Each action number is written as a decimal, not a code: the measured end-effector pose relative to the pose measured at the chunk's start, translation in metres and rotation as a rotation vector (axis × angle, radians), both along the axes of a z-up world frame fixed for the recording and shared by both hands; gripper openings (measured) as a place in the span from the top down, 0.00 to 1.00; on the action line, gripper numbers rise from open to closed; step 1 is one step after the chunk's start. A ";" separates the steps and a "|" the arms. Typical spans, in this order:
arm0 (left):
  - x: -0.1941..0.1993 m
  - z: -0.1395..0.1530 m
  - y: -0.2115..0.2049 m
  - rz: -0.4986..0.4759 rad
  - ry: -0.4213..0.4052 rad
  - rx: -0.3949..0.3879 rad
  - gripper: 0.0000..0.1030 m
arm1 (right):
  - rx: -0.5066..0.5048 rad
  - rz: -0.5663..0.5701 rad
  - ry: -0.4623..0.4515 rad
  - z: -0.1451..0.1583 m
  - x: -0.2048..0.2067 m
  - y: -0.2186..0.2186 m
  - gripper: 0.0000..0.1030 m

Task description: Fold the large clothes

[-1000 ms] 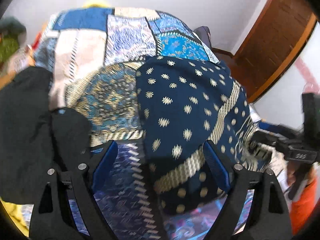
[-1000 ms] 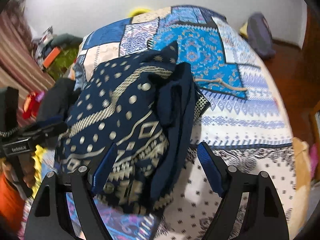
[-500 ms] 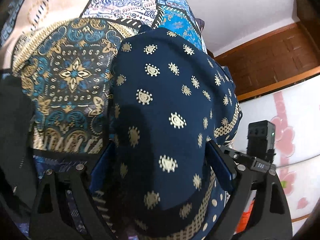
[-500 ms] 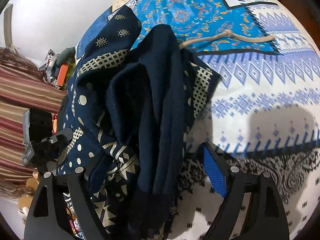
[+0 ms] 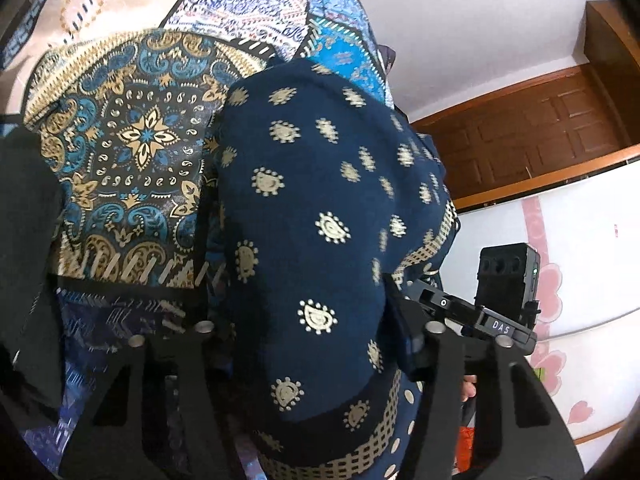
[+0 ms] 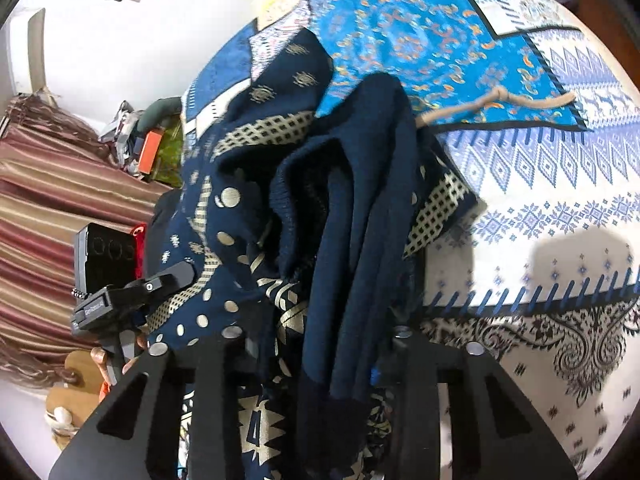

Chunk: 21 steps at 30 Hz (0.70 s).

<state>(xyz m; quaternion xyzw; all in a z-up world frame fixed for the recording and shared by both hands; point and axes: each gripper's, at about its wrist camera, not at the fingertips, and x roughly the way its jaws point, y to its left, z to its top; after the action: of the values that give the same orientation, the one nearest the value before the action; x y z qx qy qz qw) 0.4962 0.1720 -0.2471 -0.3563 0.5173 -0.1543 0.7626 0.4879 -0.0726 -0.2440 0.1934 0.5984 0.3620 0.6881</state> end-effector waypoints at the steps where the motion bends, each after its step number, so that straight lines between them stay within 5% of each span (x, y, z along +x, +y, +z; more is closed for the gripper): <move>1: -0.002 0.005 0.000 -0.006 -0.004 0.002 0.50 | -0.011 0.013 -0.022 0.008 -0.003 0.005 0.73; 11: -0.049 0.105 0.039 0.034 -0.171 0.042 0.52 | 0.000 0.083 -0.221 0.096 -0.020 0.066 0.74; 21: -0.109 0.197 0.151 0.159 -0.312 0.131 0.52 | 0.081 0.204 -0.354 0.159 -0.042 0.176 0.74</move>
<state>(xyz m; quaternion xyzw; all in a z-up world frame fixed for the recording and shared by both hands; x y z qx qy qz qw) 0.3873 0.3230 -0.0499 -0.3175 0.3717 -0.1128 0.8651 0.4459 0.1036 -0.0854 0.0927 0.4694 0.4822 0.7339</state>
